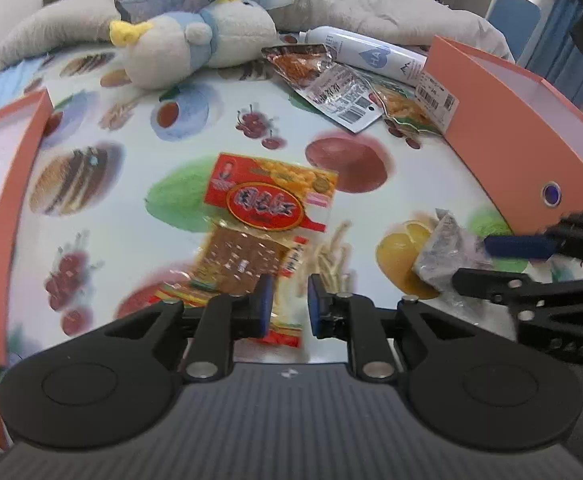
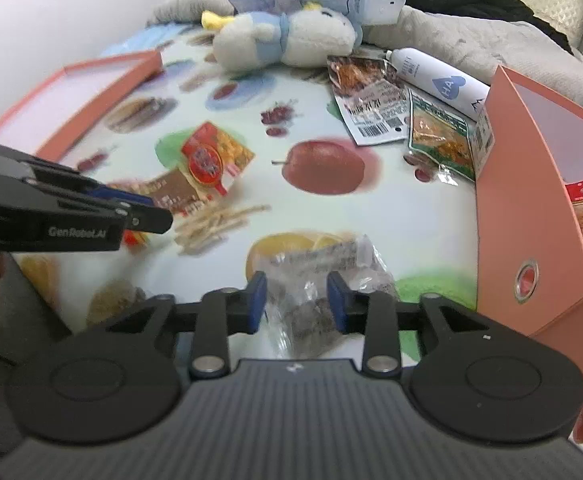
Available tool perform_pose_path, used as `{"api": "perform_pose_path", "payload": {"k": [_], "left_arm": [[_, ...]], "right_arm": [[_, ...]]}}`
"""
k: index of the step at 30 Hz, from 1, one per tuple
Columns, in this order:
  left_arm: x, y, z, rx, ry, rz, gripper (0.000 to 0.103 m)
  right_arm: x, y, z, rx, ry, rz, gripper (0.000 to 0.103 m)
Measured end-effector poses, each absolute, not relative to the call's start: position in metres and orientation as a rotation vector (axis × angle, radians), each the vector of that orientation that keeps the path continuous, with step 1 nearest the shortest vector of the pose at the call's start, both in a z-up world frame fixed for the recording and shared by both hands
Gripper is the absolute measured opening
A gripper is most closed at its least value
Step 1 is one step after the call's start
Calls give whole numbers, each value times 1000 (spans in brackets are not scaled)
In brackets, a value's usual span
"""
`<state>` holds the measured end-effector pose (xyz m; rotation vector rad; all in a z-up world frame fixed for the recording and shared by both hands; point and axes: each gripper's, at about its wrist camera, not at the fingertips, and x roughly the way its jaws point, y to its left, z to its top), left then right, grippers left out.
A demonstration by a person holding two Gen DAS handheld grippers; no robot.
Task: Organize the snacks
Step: 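Grasp the clear candy bag with the right gripper while the left holds the tofu packet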
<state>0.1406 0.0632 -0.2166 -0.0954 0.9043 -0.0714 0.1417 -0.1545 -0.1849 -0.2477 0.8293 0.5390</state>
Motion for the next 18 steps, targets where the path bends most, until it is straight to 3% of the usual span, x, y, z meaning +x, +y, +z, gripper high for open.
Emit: {"api": "perform_pose_path", "payload": {"k": [2,3,4,6,7,18], "left_arm": [[148,66,-215,-71,904,-84,46],[151,66,-214,-52,907,-78,68],[155,67,-214,-34,900,-70,83],[163,67,-214,8,884,-73,94],[169,67,-216,18,894,-81,96],[217,75,-252,62,1020,-98,101]], "right_arm": [[143,-157,-182,-255,806,545,59],[144,-158,-181,-265,796,555,60],[146,-159,-180,-271,795,562,66],[150,-160,-183,-276,801,567,82],[152,-161,-185,-274,802,570,86],[174,-167,-211,-227,887,588,86]]}}
